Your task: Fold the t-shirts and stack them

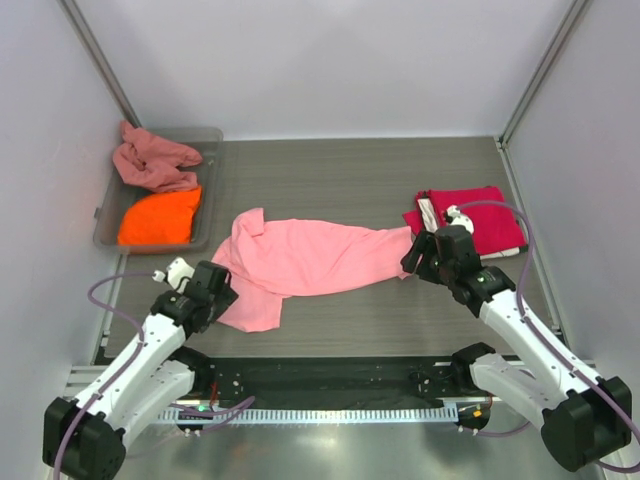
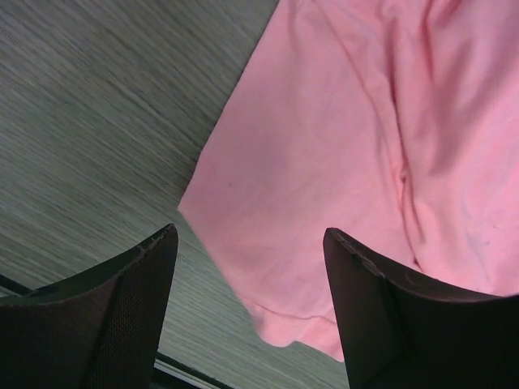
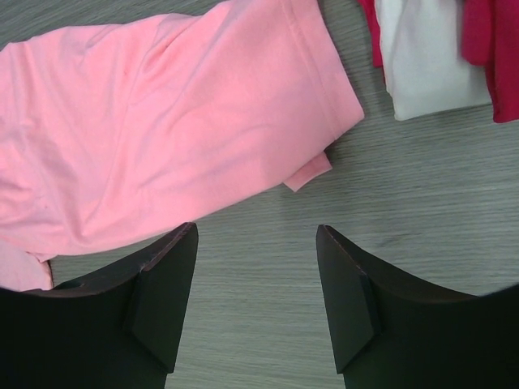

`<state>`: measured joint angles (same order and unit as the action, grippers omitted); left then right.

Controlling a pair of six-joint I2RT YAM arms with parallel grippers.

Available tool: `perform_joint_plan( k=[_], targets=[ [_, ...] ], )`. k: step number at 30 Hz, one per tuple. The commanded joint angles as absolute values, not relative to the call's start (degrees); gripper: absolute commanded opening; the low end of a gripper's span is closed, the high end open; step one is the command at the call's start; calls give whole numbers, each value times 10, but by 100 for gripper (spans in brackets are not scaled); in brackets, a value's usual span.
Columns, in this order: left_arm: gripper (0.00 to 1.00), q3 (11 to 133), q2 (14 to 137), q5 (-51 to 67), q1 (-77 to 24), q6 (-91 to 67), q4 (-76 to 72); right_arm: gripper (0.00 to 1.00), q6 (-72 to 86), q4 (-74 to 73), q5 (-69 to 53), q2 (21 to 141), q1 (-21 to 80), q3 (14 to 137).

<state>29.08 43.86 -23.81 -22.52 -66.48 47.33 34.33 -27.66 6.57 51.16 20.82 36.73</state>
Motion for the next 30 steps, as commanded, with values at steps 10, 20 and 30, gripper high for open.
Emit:
perform_joint_plan(
  k=[10,20,30],
  targets=[
    [59,232,494,-216,-225,-735,355,66,359,-219,57,511,207,338],
    [47,206,517,-193,-225,-745,332,66,363,-217,66,495,207,338],
    [0,323,408,-223,-225,-696,447,63,361,-213,103,526,206,340]
  ],
)
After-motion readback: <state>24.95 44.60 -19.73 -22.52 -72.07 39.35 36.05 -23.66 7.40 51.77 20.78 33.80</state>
